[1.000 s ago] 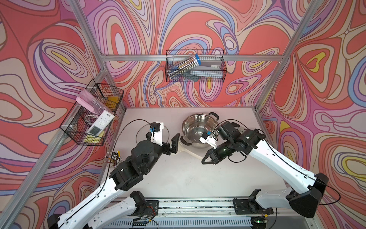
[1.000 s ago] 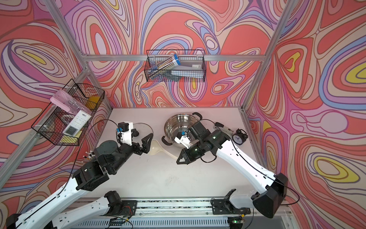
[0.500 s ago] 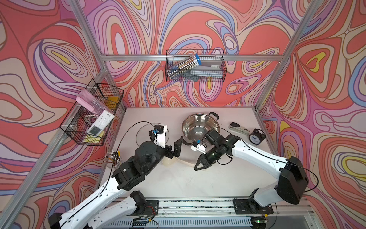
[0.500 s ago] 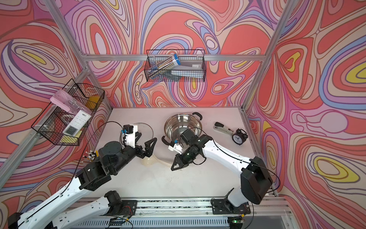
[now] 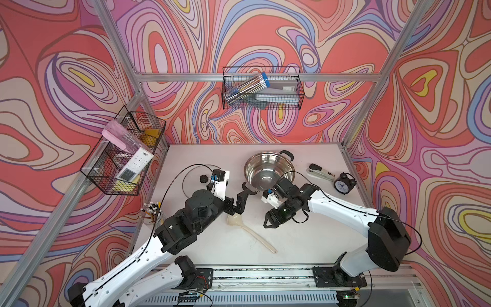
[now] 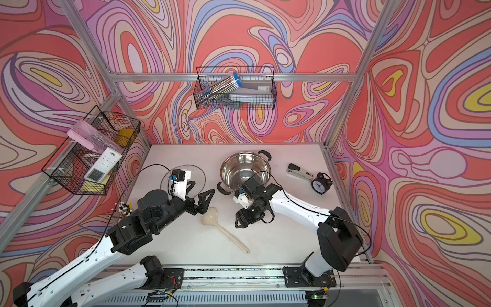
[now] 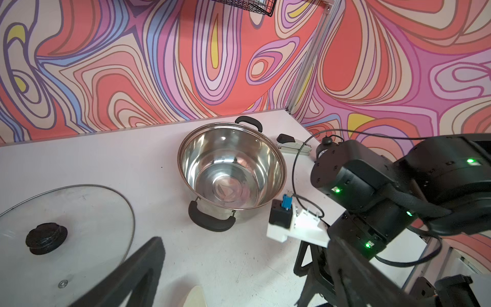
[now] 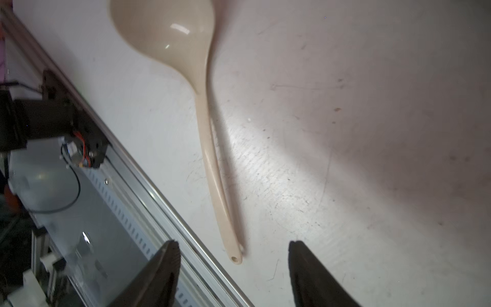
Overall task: Stir the soup with a spoon
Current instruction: Place the spoon at the center of the board, then reset both arms
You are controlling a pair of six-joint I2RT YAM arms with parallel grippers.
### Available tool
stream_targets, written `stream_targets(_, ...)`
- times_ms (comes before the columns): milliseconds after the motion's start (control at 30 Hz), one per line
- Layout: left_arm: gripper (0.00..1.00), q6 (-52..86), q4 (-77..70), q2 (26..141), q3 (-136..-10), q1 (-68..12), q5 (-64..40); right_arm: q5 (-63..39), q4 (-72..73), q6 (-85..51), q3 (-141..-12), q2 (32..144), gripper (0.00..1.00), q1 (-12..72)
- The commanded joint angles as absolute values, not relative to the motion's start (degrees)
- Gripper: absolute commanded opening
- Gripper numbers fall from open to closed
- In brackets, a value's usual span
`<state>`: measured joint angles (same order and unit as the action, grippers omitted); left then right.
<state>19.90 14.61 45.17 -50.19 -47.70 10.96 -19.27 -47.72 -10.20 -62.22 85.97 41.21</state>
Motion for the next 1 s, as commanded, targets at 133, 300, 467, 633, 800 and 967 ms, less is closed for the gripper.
stream_targets(133,0.99,9.1,16.7,46.0,-52.7,-48.0,21.6,20.8,-41.3,-14.8,-64.6,70.1,0.95,41.3)
stream_targets(300,0.99,-3.1,5.4,50.6,-49.6,-45.5,30.6,25.7,-12.7,-3.2,-55.1,64.9,0.98,41.2)
stream_targets(467,0.99,3.6,-2.2,56.2,-44.4,-29.3,27.4,25.0,-3.2,-5.3,-52.9,67.9,0.98,25.2)
stream_targets(633,0.99,2.5,-11.1,61.9,-36.6,-19.0,27.3,24.9,8.9,-4.9,-43.3,71.6,0.98,11.2)
stream_targets(800,0.99,2.3,-21.2,66.1,-28.4,-11.2,22.9,27.3,23.9,-2.1,-34.2,78.4,0.98,8.7)
stream_targets(967,0.99,2.4,-34.7,75.3,-24.1,-6.4,18.8,24.5,42.2,-0.4,-29.4,89.8,0.98,6.6)
